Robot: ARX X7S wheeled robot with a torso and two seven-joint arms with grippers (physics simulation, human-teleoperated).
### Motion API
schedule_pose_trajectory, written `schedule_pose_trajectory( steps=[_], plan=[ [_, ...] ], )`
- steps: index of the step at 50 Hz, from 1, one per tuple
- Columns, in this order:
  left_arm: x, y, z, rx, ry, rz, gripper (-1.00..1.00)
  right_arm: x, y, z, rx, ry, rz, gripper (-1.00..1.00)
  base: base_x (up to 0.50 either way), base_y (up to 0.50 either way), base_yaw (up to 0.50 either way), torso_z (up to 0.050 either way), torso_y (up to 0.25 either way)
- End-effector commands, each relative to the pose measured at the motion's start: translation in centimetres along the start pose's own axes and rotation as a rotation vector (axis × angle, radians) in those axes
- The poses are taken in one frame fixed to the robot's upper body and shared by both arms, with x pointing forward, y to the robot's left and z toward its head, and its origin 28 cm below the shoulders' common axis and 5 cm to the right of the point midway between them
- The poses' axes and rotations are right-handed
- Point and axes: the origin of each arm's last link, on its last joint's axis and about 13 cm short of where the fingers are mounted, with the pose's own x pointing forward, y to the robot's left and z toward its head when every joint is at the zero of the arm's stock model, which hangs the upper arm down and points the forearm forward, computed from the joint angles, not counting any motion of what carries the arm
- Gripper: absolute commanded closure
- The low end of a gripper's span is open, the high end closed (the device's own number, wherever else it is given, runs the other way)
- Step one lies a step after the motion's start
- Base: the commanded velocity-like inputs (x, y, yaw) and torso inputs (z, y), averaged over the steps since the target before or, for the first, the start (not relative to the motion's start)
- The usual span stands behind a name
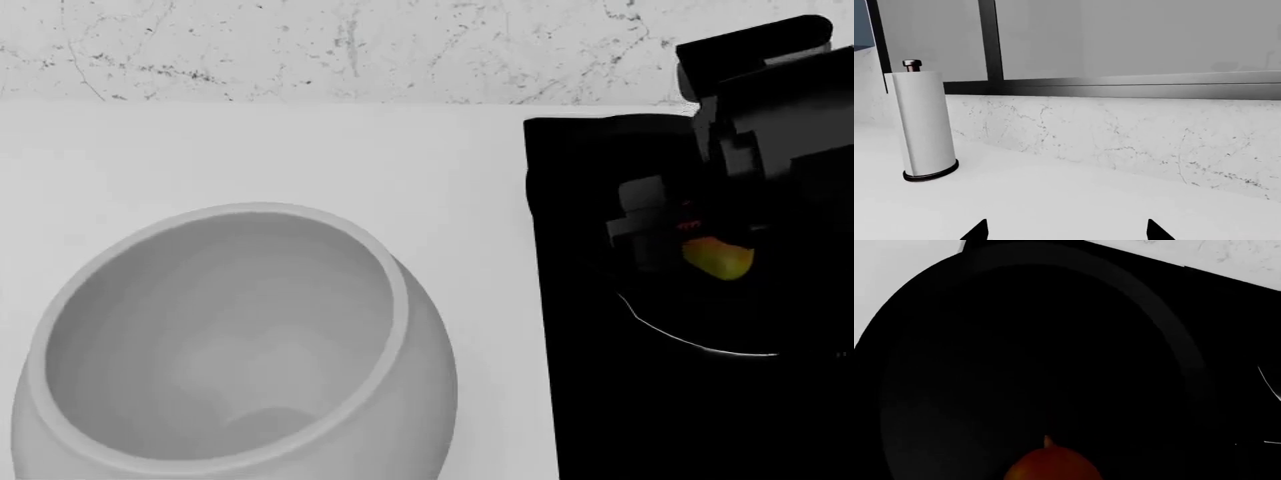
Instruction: Pick the mango from the pan and place it in the bowl.
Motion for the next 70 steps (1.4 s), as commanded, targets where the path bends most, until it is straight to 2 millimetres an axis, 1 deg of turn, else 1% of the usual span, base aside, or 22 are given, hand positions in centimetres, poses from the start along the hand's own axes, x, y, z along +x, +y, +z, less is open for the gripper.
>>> schedule_pose_trajectory(
  steps=[1,9,17,23,30,32,36,39,40,43,45,59,70],
  plan=[
    [-0.1,0.2,-0.1,-0.004,-0.002,-0.002,-1.00,-1.4,-0.2,0.7,-0.001,-0.047,-0.001,1.00,0.00,0.00,0.00,0.000,0.000],
    [-0.3,0.5,-0.2,-0.014,-0.002,0.002,-1.00,-2.5,-0.1,1.0,0.002,-0.079,0.000,1.00,0.00,0.00,0.00,0.000,0.000],
    [-0.5,0.7,0.1,-0.022,-0.009,-0.002,-1.00,-4.8,-0.5,0.8,0.029,-0.141,0.011,1.00,0.00,0.00,0.00,0.000,0.000],
    [-0.8,0.8,0.3,-0.028,-0.015,-0.004,-1.00,-6.7,-0.7,0.4,0.071,-0.237,0.061,1.00,0.00,0.00,0.00,0.000,0.000],
    [-1.1,1.0,0.3,-0.032,-0.016,-0.002,-1.00,-8.9,-0.3,-0.7,0.076,-0.341,0.135,1.00,0.00,0.00,0.00,0.000,0.000],
    [-1.1,1.0,0.0,-0.034,-0.011,-0.004,-1.00,-9.6,0.0,-1.1,0.076,-0.377,0.165,1.00,0.00,0.00,0.00,0.000,0.000],
    [-1.3,1.1,0.3,-0.034,-0.017,-0.007,-1.00,-10.6,0.5,-1.5,0.063,-0.430,0.216,1.00,0.00,0.00,0.00,0.000,0.000],
    [-1.4,1.2,0.0,-0.037,-0.014,-0.004,-1.00,-11.2,1.1,-1.9,0.048,-0.483,0.255,1.00,0.00,0.00,0.00,0.000,0.000],
    [-1.5,1.2,0.0,-0.038,-0.013,-0.003,-1.00,-11.6,1.3,-2.0,0.064,-0.520,0.306,1.00,0.00,0.00,0.00,0.000,0.000],
    [-1.7,1.3,0.0,-0.041,-0.011,0.000,-1.00,-12.3,1.8,-2.4,0.056,-0.581,0.327,1.00,0.00,0.00,0.00,0.000,0.000],
    [-1.8,1.4,0.0,-0.044,-0.011,0.002,-1.00,-13.0,2.3,-2.6,0.059,-0.636,0.384,1.00,0.00,0.00,0.00,0.000,0.000],
    [-2.0,1.4,0.0,-0.041,-0.007,0.005,-1.00,-14.1,5.0,-3.4,0.063,-0.757,0.574,1.00,0.00,0.00,0.00,0.000,0.000],
    [-2.0,1.5,-0.2,-0.042,0.000,0.010,-1.00,-15.1,6.8,-4.3,0.067,-0.786,0.695,1.00,0.00,0.00,0.00,0.000,0.000]
  ],
)
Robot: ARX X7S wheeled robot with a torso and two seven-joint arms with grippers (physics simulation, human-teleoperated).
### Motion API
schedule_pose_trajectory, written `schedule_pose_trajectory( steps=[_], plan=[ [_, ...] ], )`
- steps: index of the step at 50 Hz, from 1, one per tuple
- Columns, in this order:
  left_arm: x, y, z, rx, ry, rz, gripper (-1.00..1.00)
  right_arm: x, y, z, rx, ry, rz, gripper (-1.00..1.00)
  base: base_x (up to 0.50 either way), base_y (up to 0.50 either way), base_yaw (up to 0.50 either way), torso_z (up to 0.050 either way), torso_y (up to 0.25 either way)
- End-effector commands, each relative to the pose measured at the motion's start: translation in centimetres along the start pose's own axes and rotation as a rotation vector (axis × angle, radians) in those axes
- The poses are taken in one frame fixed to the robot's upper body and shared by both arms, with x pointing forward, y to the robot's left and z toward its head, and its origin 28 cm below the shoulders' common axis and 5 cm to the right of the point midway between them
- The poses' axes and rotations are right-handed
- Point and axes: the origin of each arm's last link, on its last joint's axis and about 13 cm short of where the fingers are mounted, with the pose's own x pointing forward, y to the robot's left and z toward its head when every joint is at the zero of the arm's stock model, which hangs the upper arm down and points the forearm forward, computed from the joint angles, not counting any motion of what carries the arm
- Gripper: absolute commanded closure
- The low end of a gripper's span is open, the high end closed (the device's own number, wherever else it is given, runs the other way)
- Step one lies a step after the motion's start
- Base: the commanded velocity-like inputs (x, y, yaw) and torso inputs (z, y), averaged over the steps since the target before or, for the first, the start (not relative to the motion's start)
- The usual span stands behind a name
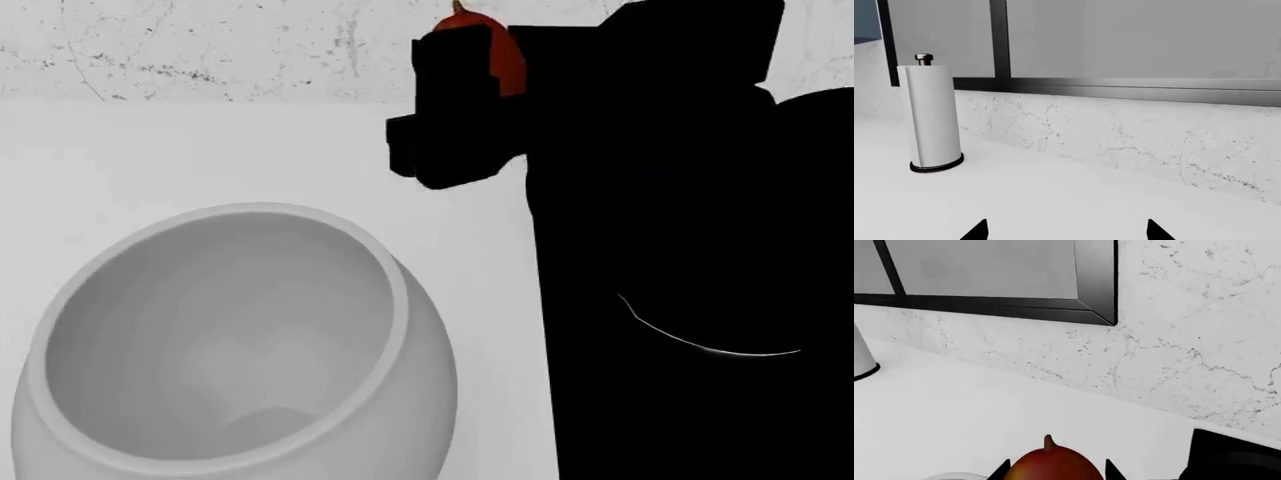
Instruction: Pick the mango from the pan and place it in the bowl.
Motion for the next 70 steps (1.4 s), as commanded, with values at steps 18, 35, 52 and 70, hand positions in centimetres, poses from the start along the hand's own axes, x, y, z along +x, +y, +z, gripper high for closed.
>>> schedule_pose_trajectory(
  steps=[18,35,52,70],
  plan=[
    [-0.4,0.4,-0.7,-0.007,0.017,0.014,-1.00,-1.7,5.6,-1.5,-0.057,-0.072,0.275,1.00,0.00,0.00,0.00,0.000,0.000],
    [-0.6,0.8,-1.0,-0.015,0.020,0.022,-1.00,-2.2,7.5,-2.1,-0.086,-0.062,0.352,1.00,0.00,0.00,0.00,0.000,0.000],
    [-0.3,0.4,-1.3,-0.012,0.027,0.013,-1.00,-1.4,7.1,-3.2,-0.085,-0.041,0.373,1.00,0.00,0.00,0.00,0.000,0.000],
    [-0.3,0.6,-2.0,-0.016,0.038,0.020,-1.00,-0.5,6.9,-3.5,-0.061,-0.028,0.375,1.00,0.00,0.00,0.00,0.000,0.000]
  ],
)
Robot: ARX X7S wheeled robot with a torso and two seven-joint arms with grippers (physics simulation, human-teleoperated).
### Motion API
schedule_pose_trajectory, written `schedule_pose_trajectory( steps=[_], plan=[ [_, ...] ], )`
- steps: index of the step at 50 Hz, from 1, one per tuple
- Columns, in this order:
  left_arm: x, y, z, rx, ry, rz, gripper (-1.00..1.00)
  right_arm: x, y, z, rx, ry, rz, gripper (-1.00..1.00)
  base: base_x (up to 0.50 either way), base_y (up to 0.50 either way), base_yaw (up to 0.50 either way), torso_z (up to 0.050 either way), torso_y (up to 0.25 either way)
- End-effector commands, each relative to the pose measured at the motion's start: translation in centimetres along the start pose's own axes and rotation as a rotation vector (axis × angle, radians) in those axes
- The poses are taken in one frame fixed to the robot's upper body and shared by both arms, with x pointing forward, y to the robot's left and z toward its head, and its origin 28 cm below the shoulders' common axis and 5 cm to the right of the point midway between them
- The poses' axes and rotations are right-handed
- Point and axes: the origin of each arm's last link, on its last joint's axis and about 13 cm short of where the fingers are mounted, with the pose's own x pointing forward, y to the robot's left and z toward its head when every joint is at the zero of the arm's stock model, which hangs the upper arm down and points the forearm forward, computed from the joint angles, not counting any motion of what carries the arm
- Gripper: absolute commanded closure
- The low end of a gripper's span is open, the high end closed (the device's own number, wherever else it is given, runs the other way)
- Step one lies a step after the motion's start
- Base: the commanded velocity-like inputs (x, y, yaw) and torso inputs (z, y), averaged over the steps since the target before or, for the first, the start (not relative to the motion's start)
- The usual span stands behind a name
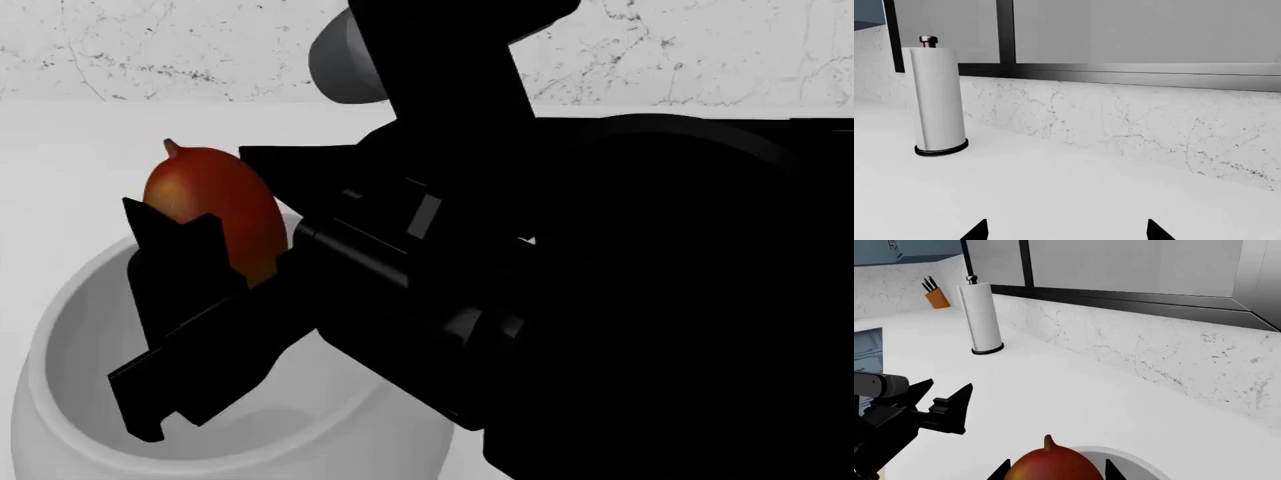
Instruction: Pick the mango from the pan and place it in the bowl.
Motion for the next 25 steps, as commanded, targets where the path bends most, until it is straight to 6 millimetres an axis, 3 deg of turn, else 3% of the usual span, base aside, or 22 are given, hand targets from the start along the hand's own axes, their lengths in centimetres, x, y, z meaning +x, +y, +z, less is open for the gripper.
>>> schedule_pose_trajectory(
  steps=[1,25],
  plan=[
    [-0.02,0.10,-0.36,-0.004,0.005,0.004,-1.00,0.45,-0.27,-0.24,-0.016,-0.001,0.010,1.00,0.00,0.00,0.00,0.000,0.000],
    [0.27,0.11,-0.92,-0.020,0.014,0.005,-1.00,0.65,-0.01,-0.28,-0.034,0.044,-0.003,1.00,0.00,0.00,0.00,0.000,0.000]
  ],
)
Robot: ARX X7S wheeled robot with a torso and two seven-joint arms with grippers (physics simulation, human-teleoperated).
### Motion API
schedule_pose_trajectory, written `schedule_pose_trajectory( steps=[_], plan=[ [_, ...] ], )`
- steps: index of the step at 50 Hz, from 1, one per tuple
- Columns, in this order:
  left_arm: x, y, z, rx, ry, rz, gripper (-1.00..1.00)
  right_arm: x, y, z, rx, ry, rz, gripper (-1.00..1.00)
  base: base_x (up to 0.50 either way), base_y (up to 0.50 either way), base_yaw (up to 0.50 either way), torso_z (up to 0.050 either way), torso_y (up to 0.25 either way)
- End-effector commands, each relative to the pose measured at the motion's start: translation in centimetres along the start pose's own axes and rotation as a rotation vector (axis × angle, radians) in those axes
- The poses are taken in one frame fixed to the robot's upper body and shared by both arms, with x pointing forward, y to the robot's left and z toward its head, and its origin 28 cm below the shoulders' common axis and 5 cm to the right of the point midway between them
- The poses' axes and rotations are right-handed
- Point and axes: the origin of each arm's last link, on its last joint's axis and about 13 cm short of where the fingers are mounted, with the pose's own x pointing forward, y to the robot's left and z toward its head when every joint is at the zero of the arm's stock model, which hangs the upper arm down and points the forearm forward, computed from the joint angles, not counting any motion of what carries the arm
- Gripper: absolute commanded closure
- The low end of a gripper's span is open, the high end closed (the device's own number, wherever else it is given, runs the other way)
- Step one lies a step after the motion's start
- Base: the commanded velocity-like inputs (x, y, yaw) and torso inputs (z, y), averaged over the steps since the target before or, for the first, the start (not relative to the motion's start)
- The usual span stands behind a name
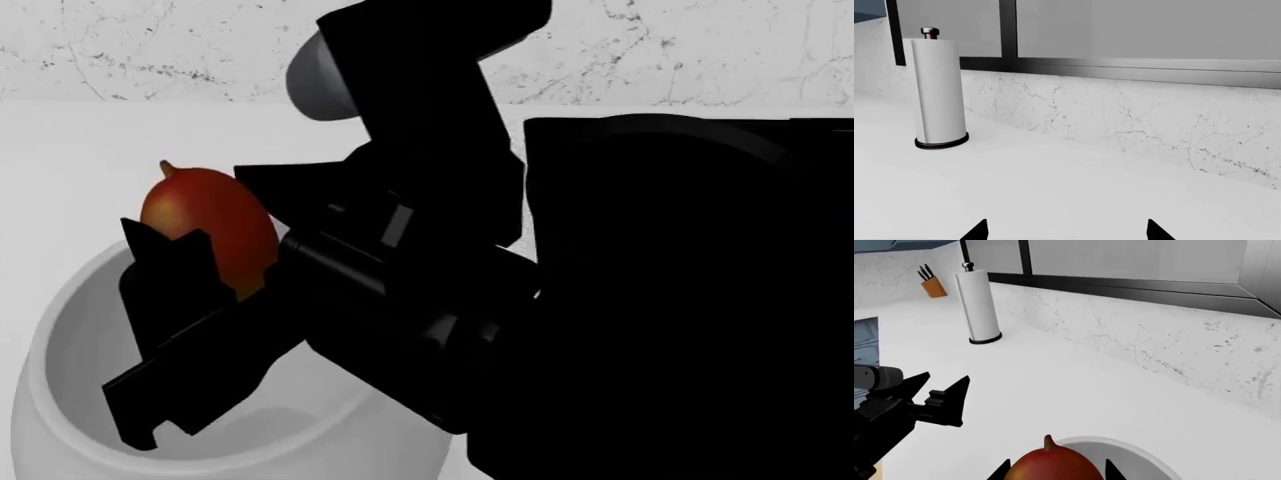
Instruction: Pick the mango from the pan and place it in the bowl.
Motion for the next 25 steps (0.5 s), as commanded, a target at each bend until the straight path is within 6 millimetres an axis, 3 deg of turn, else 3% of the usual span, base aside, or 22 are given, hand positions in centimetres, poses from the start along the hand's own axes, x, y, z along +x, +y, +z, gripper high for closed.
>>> schedule_pose_trajectory(
  steps=[1,25],
  plan=[
    [0.19,-0.08,-0.25,-0.005,0.005,-0.001,-1.00,0.13,-0.11,0.05,-0.029,0.005,-0.001,1.00,0.00,0.00,0.00,0.000,0.000],
    [0.21,-0.02,-0.80,-0.010,0.013,0.002,-1.00,0.33,-0.35,-0.52,-0.026,0.038,-0.010,1.00,0.00,0.00,0.00,0.000,0.000]
  ],
)
